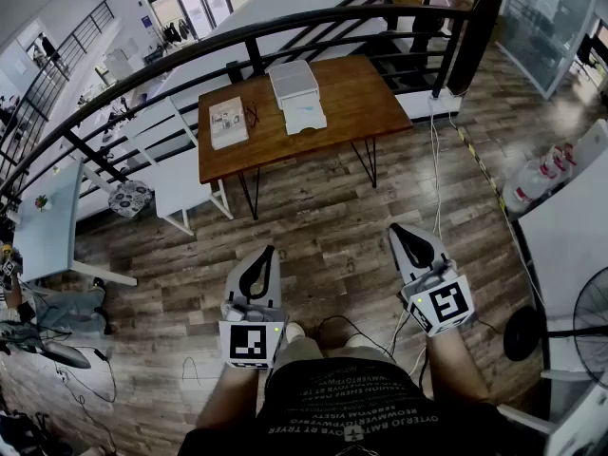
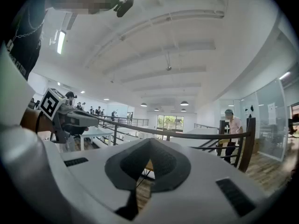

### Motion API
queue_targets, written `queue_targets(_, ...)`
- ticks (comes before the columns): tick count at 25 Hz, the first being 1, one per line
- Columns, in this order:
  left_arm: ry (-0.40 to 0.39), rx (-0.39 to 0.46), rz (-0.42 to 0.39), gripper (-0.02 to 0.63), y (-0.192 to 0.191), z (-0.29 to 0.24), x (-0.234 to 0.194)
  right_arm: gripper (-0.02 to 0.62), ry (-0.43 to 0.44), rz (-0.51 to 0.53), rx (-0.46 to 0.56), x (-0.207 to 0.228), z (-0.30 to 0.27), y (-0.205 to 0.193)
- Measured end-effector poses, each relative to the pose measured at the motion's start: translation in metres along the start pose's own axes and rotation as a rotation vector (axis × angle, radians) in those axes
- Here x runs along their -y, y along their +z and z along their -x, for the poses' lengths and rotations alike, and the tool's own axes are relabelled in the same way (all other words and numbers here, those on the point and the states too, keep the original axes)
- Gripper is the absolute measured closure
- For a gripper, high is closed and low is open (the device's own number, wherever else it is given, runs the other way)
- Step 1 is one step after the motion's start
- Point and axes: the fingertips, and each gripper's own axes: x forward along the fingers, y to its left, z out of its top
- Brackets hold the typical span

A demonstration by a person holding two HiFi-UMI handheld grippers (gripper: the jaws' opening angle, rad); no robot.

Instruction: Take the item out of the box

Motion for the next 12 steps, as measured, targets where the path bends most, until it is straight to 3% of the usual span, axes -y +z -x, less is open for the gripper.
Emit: queue_targets(12, 0.045, 0.006, -0.019, 0.600, 0.009, 0.005, 0.039, 0.598, 0.013, -0.001, 0.031, 0.024, 0.034, -0.001)
